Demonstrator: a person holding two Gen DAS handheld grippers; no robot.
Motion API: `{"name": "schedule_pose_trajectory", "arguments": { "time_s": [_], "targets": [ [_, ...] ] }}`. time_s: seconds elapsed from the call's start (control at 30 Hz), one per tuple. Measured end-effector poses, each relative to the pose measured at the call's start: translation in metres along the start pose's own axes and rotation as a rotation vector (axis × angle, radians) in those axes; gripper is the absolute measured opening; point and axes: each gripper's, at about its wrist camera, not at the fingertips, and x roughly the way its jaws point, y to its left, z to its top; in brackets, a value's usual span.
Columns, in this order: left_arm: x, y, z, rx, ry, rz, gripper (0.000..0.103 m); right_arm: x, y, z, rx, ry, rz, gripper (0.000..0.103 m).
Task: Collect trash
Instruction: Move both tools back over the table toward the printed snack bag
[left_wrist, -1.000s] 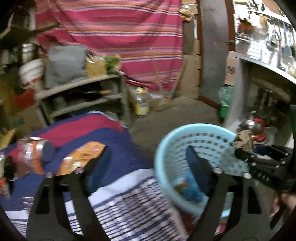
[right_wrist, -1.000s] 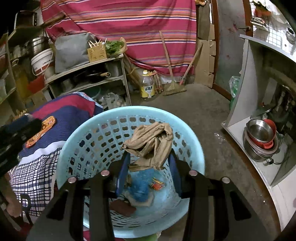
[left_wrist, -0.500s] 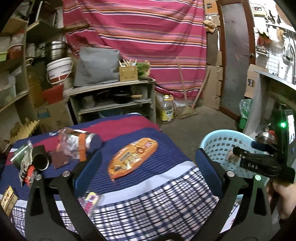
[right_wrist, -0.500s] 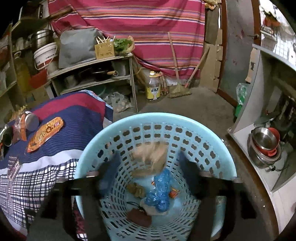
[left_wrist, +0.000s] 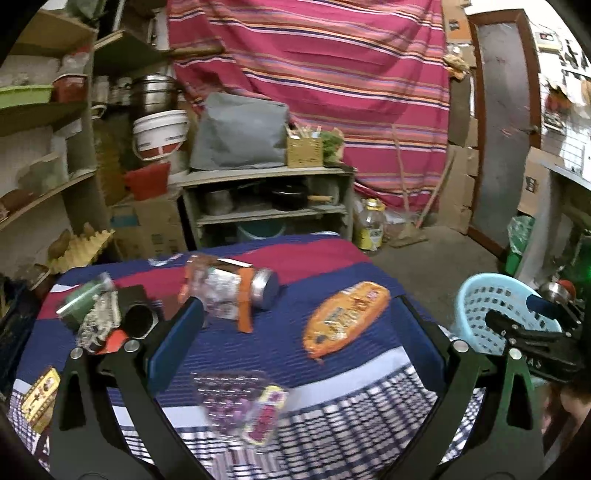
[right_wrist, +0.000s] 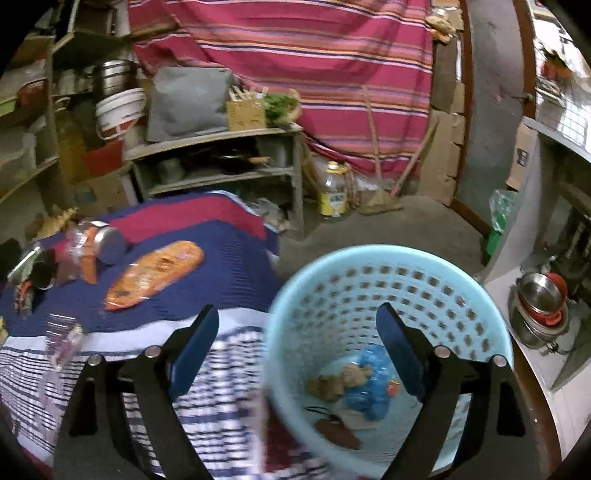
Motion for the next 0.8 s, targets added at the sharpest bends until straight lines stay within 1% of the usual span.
{"name": "schedule_pose_trajectory", "arguments": {
  "time_s": [0.2,0.3,0.4,0.5,0.8],
  "targets": [
    [-0.009,0.042,0.003,-0.039,-0.013,0.043,0.097,-0.005,0.057,0.011,-0.049,-0.021,0.075,0.086],
    [-0.01,0.064,0.002,-0.044,-0.018,0.082,0.097,-0.009,0.084,0.016,-0.073,-0.041,0.098,0.086],
    [-0.011,0.082,0.001,-0.061,-0.018,0.101,0.097,-0.01,0.107,0.021,-0.08,-0.051,0.13,0.086],
    [-0.011,0.104,-0.001,-0.08,-0.015,0.126,0.097,-0.009,0.129,0.024,-0.102,-0.057,0.144,0.086],
    [-0.005,0.145,-0.007,-0.07,-0.005,0.196,0.097,0.0,0.188,0.03,-0.134,-0.067,0.203,0.086]
  ]
}}
